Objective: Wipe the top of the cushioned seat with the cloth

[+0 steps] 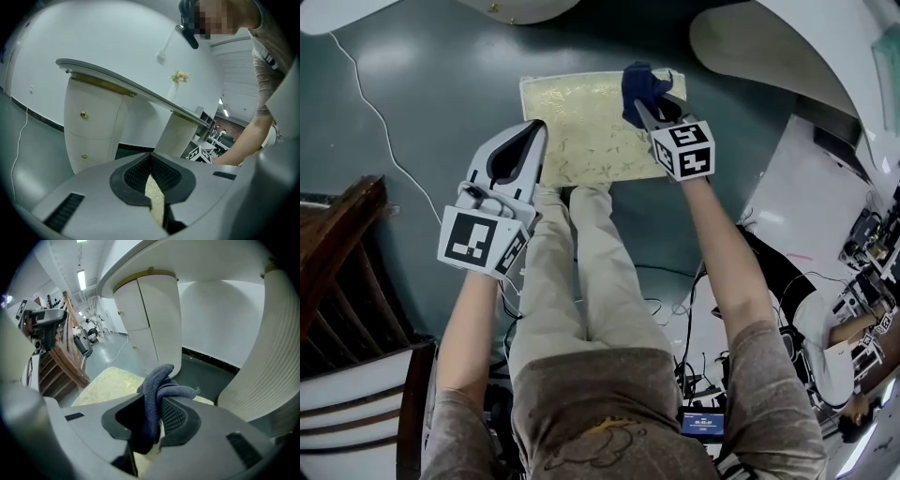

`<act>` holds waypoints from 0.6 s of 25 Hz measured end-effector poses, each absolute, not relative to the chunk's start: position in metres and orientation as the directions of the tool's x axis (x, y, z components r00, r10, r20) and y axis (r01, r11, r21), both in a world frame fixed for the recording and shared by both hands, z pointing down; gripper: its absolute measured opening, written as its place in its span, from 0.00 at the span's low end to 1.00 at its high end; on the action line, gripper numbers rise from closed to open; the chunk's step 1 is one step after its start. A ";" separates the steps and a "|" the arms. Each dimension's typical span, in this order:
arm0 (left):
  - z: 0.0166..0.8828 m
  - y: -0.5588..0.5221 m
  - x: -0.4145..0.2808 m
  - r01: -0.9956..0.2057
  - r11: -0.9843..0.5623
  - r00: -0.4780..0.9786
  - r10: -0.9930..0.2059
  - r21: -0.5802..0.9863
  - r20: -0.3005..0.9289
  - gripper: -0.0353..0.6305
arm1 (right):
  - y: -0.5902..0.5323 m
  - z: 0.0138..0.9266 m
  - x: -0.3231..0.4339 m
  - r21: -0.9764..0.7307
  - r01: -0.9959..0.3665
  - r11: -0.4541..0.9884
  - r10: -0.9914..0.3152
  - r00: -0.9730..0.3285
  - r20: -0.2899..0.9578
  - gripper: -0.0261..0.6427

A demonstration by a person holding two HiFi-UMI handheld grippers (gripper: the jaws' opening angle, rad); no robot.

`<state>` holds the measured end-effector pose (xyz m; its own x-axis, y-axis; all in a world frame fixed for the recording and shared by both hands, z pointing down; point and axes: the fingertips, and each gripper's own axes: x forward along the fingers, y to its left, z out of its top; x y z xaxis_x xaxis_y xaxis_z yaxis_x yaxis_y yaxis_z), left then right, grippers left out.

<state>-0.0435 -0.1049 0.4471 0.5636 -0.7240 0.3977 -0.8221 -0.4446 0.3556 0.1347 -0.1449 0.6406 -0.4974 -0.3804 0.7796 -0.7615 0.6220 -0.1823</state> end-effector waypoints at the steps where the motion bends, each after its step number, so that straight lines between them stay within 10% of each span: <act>1: 0.447 -0.106 -0.042 -0.822 -0.446 0.565 -0.723 0.355 0.398 0.08 | -0.146 0.641 0.141 -0.175 -0.764 0.621 -0.384 -0.491 0.782 0.19; 15: 0.449 -0.102 -0.016 -0.800 -0.482 0.598 -0.691 0.358 0.405 0.08 | -0.156 0.643 0.226 -0.116 -0.836 0.536 -0.433 -0.391 0.812 0.19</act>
<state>-0.0163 -0.1025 0.4493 0.5983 -0.6912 0.4052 -0.7996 -0.4824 0.3577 0.2264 -0.1564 0.6429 -0.3908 -0.4326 0.8125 -0.8359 0.5364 -0.1165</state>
